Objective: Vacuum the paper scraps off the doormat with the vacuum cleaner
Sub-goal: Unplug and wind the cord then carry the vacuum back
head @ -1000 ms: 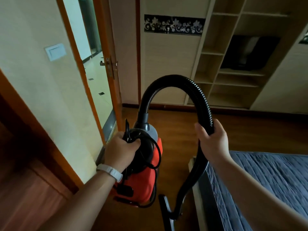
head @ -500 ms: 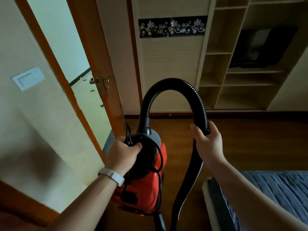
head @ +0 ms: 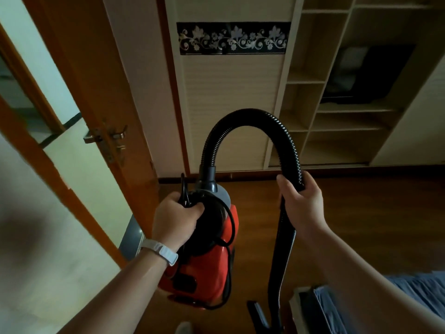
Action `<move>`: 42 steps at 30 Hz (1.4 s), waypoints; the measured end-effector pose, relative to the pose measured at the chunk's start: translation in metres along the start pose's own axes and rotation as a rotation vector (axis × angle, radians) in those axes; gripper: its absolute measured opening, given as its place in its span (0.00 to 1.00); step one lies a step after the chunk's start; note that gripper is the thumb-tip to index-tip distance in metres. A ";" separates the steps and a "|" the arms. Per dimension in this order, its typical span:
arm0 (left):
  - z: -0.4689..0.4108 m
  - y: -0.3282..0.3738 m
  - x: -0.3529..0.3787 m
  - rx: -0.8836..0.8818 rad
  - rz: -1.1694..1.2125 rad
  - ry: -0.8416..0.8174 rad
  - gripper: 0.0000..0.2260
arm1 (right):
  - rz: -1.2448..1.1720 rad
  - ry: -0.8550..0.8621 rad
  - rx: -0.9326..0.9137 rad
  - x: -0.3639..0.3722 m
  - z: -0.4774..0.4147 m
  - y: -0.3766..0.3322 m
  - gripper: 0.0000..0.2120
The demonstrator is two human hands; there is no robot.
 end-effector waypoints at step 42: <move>-0.349 0.236 0.445 0.342 -0.063 -0.610 0.12 | -0.096 0.730 0.053 -0.171 -0.391 0.124 0.03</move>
Point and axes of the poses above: each hand's wrist, its own z-axis away from the middle knuckle, its own x-axis out of the palm, y = z × x, the point moved 5 cm from there along -z, towards the middle knuckle, and after that the axes turned 2 degrees about -z, right-handed, at the moved point
